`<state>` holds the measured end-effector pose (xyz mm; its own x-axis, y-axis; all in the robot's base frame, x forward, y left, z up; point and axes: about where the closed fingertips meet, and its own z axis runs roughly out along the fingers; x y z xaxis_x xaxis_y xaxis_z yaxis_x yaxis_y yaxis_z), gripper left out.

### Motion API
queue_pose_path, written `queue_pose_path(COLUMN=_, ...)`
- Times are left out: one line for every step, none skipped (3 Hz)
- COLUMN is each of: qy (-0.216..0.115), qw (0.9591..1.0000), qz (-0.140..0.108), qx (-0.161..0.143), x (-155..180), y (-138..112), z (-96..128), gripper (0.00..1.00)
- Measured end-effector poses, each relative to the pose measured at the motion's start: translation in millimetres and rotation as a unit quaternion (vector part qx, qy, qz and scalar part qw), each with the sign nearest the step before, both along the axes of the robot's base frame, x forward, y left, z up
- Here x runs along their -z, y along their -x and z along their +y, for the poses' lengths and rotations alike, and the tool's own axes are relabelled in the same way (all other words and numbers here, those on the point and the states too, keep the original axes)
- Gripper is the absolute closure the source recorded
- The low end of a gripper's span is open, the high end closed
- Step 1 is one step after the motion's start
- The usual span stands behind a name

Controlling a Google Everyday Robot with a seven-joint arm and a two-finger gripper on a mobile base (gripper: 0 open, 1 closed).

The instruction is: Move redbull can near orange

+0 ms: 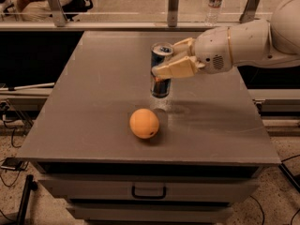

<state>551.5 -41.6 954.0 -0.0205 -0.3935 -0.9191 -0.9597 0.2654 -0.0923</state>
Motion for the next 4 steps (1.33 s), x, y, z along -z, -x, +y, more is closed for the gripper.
queue_pose_path(qy=0.006, qw=0.9997, qz=0.001, qx=-0.022, x=15.1, y=0.0, z=-1.0, gripper=1.0)
queue_pose_path(qy=0.0, qw=0.9996, qz=-0.006, qx=-0.029, x=10.0, y=12.9, z=-14.3, gripper=1.0)
queue_pose_path(qy=-0.004, qw=0.9996, qz=-0.005, qx=-0.027, x=9.7, y=33.3, z=-18.8, gripper=1.0)
queue_pose_path(qy=-0.01, qw=0.9999, qz=-0.006, qx=-0.001, x=8.4, y=61.4, z=-21.8, gripper=1.0)
